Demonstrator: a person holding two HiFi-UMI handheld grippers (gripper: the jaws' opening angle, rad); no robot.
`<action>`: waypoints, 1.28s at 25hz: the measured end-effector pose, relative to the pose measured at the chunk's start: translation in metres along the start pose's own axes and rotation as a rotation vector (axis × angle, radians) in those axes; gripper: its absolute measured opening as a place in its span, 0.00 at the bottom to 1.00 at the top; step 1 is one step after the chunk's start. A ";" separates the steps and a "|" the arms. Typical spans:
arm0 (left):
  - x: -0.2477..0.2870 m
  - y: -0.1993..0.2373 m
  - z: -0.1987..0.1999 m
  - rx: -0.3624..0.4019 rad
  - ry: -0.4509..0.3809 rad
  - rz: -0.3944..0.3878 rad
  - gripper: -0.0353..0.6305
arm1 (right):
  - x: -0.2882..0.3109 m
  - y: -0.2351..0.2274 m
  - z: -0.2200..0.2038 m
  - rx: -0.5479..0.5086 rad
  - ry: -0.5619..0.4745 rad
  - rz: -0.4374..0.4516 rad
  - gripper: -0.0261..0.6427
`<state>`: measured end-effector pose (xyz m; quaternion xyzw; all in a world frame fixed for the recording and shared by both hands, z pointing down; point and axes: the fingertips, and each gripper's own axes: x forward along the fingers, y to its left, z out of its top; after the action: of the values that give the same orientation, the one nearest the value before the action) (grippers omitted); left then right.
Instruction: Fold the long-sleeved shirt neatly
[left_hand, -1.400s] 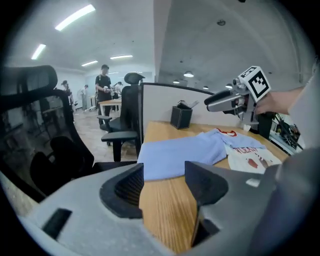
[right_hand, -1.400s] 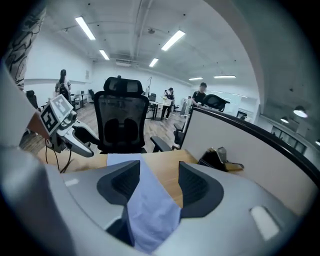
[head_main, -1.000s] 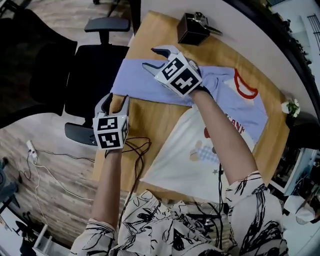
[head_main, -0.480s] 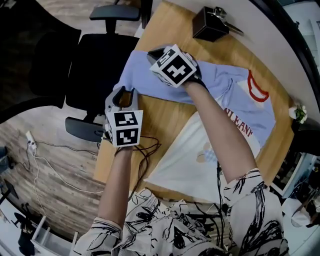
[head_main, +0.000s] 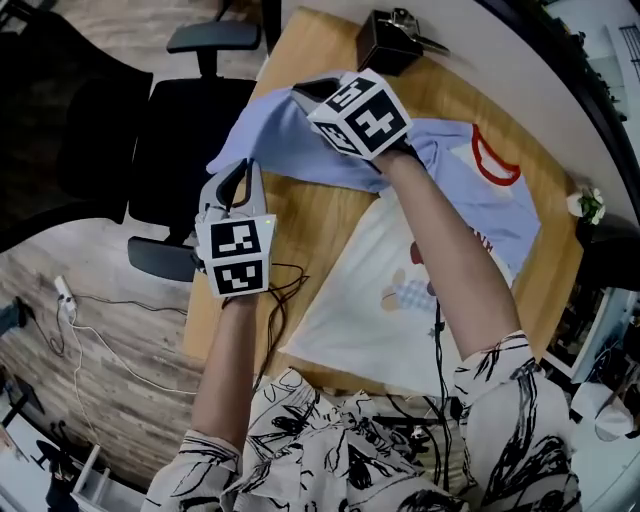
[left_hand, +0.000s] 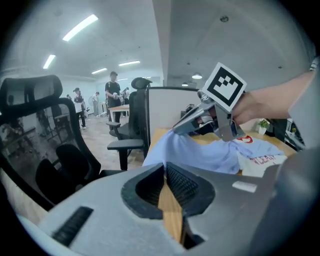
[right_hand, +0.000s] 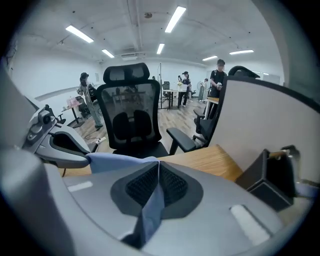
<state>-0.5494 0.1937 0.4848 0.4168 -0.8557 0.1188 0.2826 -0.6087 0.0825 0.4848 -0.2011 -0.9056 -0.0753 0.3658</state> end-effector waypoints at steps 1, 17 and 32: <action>-0.005 -0.005 0.014 0.006 -0.030 -0.002 0.09 | -0.012 -0.003 0.007 0.000 -0.021 -0.007 0.06; -0.063 -0.198 0.186 0.207 -0.334 -0.165 0.09 | -0.236 -0.071 -0.001 0.110 -0.306 -0.139 0.06; -0.019 -0.412 0.089 0.478 -0.208 -0.372 0.09 | -0.326 -0.114 -0.216 0.283 -0.203 -0.378 0.07</action>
<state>-0.2529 -0.0900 0.3883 0.6307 -0.7369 0.2196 0.1047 -0.3076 -0.1834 0.4164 0.0183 -0.9607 0.0056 0.2768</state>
